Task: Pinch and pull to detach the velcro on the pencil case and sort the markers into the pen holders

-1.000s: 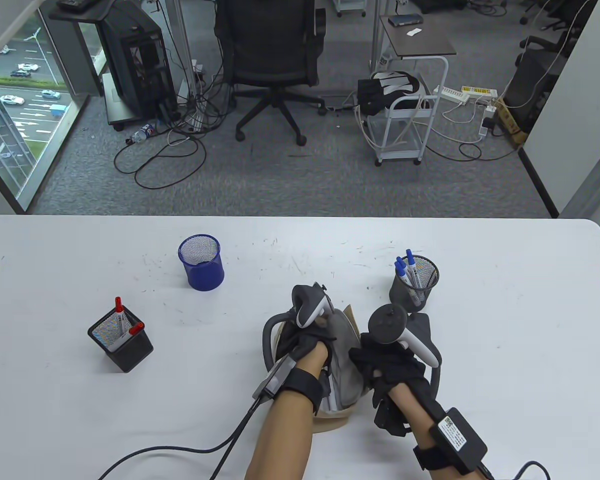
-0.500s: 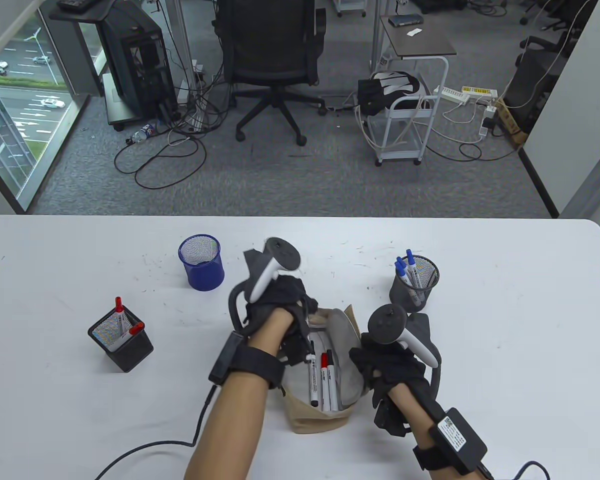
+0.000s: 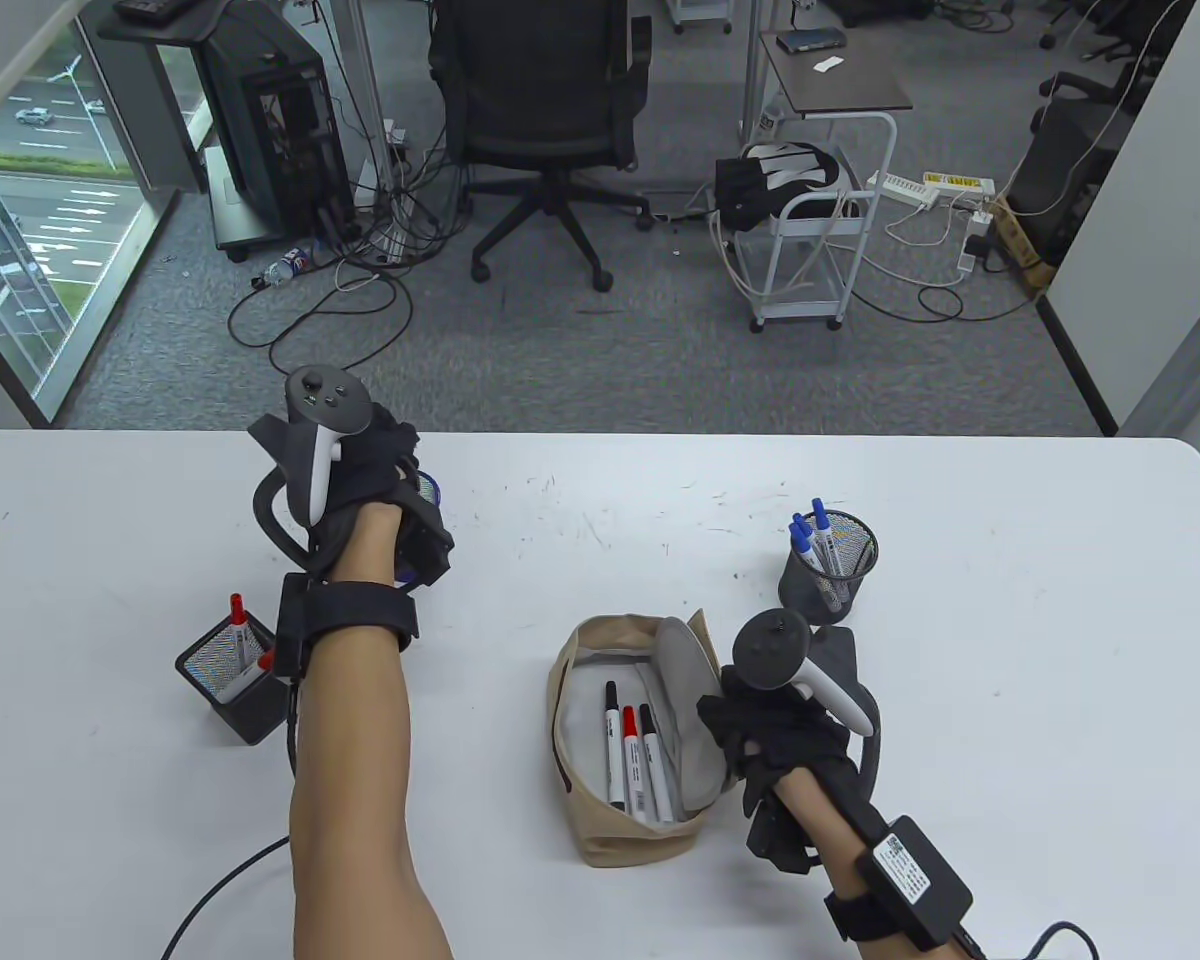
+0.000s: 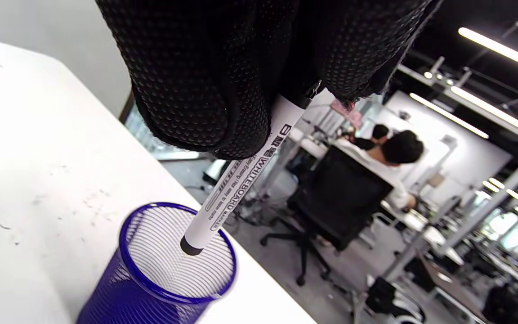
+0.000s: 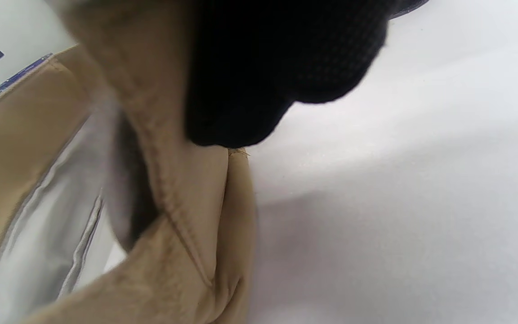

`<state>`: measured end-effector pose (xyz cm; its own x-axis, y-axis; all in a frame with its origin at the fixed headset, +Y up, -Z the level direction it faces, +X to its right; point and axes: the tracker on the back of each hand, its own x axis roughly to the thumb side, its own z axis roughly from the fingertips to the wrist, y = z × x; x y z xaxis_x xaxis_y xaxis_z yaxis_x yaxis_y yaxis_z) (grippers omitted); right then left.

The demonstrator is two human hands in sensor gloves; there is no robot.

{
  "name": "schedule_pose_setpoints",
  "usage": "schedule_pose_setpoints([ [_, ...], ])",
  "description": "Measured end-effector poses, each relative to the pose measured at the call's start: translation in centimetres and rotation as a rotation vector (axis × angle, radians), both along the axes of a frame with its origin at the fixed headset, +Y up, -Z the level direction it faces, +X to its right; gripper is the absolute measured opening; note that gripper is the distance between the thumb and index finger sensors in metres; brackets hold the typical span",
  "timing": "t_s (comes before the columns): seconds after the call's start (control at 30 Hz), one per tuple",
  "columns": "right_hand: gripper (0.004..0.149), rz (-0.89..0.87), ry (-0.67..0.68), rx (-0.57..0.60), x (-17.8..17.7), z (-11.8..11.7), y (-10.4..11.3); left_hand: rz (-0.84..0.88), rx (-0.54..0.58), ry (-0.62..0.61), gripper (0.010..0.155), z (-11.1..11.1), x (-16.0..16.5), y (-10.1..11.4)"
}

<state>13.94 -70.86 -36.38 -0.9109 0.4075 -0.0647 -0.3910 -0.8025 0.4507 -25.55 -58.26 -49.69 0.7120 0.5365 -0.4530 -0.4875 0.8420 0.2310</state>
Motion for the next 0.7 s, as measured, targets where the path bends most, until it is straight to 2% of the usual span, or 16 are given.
schedule_pose_setpoints([
  [0.07,0.058,0.004,0.004,0.003,-0.1,0.1,0.0,0.025,0.002,0.016,0.05,-0.2,-0.8,-1.1],
  [0.17,0.058,0.013,0.005,0.011,-0.2,0.2,0.1,0.034,0.013,0.016,0.061,-0.3,-1.5,-2.0],
  [0.3,0.058,0.008,0.005,0.008,-0.3,0.2,0.0,0.068,0.043,-0.03,0.06,0.4,-1.2,-1.6],
  [0.37,0.058,0.01,0.003,0.008,-0.3,0.2,0.0,0.083,0.03,-0.096,0.058,1.0,0.1,-0.9],
  [0.57,0.058,0.007,0.001,0.006,-0.2,0.2,0.0,0.039,-0.062,-0.329,0.055,3.9,7.2,1.5],
  [0.67,0.058,0.009,0.002,0.008,-0.3,0.2,0.0,0.013,-0.115,-0.439,0.054,5.8,11.3,1.6],
  [0.7,0.058,0.011,0.002,0.01,-0.3,0.2,0.0,0.004,-0.163,-0.477,0.054,6.4,12.8,1.4],
])
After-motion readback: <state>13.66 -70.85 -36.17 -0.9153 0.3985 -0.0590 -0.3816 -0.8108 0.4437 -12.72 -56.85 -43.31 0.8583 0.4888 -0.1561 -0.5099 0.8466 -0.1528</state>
